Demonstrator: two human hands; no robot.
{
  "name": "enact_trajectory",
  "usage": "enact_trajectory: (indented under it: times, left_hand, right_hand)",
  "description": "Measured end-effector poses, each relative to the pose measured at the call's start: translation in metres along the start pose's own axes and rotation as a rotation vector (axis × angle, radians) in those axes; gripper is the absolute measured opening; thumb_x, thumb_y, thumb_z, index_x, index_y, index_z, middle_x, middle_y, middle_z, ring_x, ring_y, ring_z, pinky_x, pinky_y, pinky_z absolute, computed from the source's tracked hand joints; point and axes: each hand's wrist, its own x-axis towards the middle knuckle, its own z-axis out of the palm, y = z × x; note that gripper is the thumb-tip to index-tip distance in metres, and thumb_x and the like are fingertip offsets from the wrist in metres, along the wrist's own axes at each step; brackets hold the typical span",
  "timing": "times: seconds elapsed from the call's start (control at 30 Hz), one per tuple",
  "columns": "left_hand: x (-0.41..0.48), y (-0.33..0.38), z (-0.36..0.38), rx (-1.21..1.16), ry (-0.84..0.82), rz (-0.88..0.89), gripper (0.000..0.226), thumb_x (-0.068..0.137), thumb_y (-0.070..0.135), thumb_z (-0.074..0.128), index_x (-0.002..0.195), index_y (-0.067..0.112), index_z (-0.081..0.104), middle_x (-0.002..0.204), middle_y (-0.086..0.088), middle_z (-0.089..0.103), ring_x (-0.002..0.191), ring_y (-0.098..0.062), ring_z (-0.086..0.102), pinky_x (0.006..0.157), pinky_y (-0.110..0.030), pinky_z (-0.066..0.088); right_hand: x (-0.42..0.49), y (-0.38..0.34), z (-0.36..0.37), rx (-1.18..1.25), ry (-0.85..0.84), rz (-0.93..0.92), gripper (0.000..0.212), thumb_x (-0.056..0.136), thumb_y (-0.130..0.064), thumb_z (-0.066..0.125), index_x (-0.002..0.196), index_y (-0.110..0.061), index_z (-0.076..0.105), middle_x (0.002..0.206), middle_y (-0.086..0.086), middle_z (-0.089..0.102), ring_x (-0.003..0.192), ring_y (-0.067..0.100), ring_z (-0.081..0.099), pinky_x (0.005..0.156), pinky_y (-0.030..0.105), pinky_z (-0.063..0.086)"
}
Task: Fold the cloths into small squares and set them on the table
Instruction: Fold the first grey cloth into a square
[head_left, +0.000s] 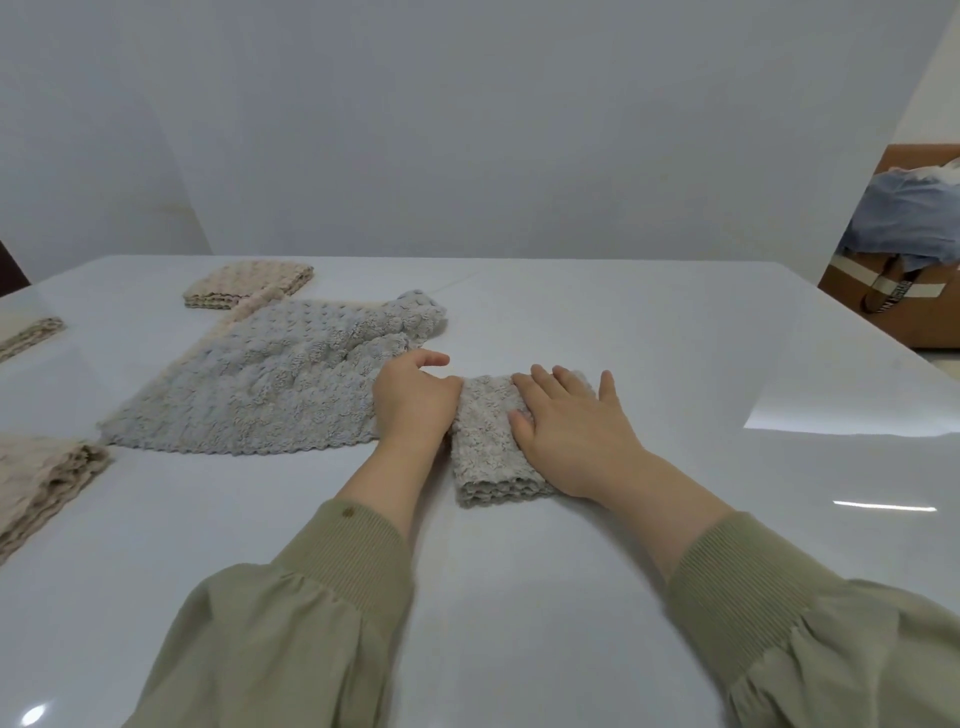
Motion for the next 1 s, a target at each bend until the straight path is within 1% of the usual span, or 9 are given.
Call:
enact_trajectory:
  times: [0.07,0.2,0.3,0.4,0.47,0.53,0.7,0.9,1.0]
  left_hand:
    - [0.001,-0.001,-0.001,0.147,0.006,0.088,0.021,0.082,0.016,0.068,0.102,0.022,0.066,0.075,0.002,0.063,0.068,-0.012,0.058,0.065,-0.025,0.04]
    - [-0.001,-0.003,0.0,0.522,-0.018,0.295,0.02,0.091,0.021,0.057,0.11,0.021,0.065,0.111,-0.002,0.063,0.104,-0.022,0.055,0.078,-0.032,0.043]
    - [-0.008,0.003,-0.004,0.498,0.017,0.58,0.029,0.094,0.018,0.05,0.12,0.013,0.062,0.127,-0.006,0.053,0.12,-0.023,0.042,0.098,-0.036,0.038]
    - [-0.018,0.005,-0.005,0.642,-0.234,0.708,0.042,0.1,0.023,0.035,0.14,0.015,0.043,0.151,-0.005,0.033,0.14,-0.025,0.022,0.113,-0.044,0.023]
    - [-0.021,-0.001,-0.004,0.838,-0.498,0.619,0.05,0.102,0.032,0.024,0.15,0.02,0.019,0.159,0.001,0.009,0.146,-0.02,0.003,0.117,-0.045,0.014]
    - [-0.02,-0.005,-0.005,0.906,-0.64,0.527,0.053,0.102,0.038,0.018,0.151,0.024,0.005,0.16,0.006,-0.004,0.146,-0.016,-0.008,0.118,-0.046,0.007]
    - [-0.018,-0.007,-0.008,0.805,-0.652,0.543,0.051,0.102,0.036,0.021,0.151,0.028,0.007,0.159,0.008,-0.003,0.146,-0.014,-0.011,0.118,-0.044,0.002]
    - [-0.015,-0.012,-0.008,0.469,-0.504,0.591,0.044,0.1,0.021,0.038,0.144,0.018,0.035,0.156,0.0,0.024,0.145,-0.014,0.008,0.118,-0.03,0.007]
    - [-0.013,-0.013,-0.005,0.387,-0.399,0.628,0.038,0.099,0.017,0.041,0.136,0.014,0.049,0.149,-0.003,0.038,0.143,-0.015,0.019,0.113,-0.023,0.009]
  right_hand:
    - [0.001,0.001,0.0,0.018,-0.015,0.047,0.058,0.099,-0.045,0.016,0.15,-0.021,0.012,0.159,-0.002,0.01,0.146,0.018,0.006,0.114,0.055,-0.001]
    - [0.002,0.004,0.0,0.053,-0.043,0.07,0.06,0.099,-0.047,0.015,0.151,-0.018,0.009,0.16,-0.003,0.006,0.146,0.016,0.002,0.115,0.055,-0.001]
    - [0.001,0.003,0.001,0.064,-0.027,0.064,0.059,0.099,-0.045,0.015,0.151,-0.018,0.01,0.16,-0.003,0.006,0.146,0.017,0.002,0.115,0.055,-0.001]
    - [0.0,0.004,0.001,0.061,-0.025,0.067,0.058,0.099,-0.044,0.015,0.151,-0.018,0.01,0.16,-0.002,0.006,0.146,0.017,0.002,0.115,0.054,-0.001]
    - [0.0,0.004,0.002,0.078,-0.034,0.069,0.058,0.099,-0.042,0.015,0.151,-0.018,0.01,0.16,-0.002,0.005,0.146,0.016,0.002,0.115,0.054,-0.002]
    - [-0.001,0.004,0.001,0.093,-0.019,0.067,0.056,0.1,-0.04,0.016,0.151,-0.017,0.012,0.159,-0.002,0.007,0.146,0.016,0.002,0.115,0.053,-0.003]
    - [-0.02,-0.001,-0.006,0.111,0.145,-0.038,0.053,0.1,-0.04,0.02,0.147,-0.017,0.026,0.158,0.001,0.018,0.146,0.016,0.007,0.116,0.048,-0.002]
    - [-0.053,-0.004,-0.007,0.102,-0.024,-0.168,0.077,0.089,-0.06,0.036,0.151,-0.025,0.008,0.16,-0.004,-0.001,0.146,0.015,-0.008,0.117,0.045,-0.01]
    - [-0.047,-0.001,-0.003,0.061,-0.004,-0.144,0.076,0.09,-0.061,0.034,0.151,-0.026,0.007,0.16,-0.004,0.0,0.146,0.016,-0.007,0.116,0.047,-0.01]
